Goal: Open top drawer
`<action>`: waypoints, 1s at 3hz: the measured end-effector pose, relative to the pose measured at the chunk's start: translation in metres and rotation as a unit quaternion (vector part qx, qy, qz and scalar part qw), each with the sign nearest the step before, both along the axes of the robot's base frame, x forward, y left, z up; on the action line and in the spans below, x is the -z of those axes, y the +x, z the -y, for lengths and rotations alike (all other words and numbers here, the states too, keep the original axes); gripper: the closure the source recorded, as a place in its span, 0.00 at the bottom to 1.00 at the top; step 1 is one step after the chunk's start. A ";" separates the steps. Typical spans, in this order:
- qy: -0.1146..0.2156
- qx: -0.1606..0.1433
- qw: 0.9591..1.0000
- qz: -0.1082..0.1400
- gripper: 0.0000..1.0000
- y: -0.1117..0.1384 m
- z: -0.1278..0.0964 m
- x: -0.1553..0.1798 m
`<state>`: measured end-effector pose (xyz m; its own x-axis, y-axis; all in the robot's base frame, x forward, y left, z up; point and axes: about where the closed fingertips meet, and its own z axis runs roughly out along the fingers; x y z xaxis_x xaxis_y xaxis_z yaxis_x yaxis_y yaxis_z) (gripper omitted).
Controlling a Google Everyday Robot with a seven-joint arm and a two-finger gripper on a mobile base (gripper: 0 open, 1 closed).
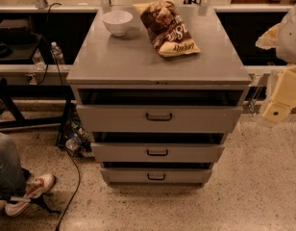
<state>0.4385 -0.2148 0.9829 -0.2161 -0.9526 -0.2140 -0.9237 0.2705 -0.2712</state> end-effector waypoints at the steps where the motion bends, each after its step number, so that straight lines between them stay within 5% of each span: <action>1: 0.000 0.000 1.000 0.000 0.00 0.000 0.000 0.000; 3: 0.038 -0.021 0.999 -0.004 0.00 0.019 0.006 0.051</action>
Offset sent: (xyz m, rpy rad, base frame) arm 0.0226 -0.0066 -0.0617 0.0538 0.0106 0.0650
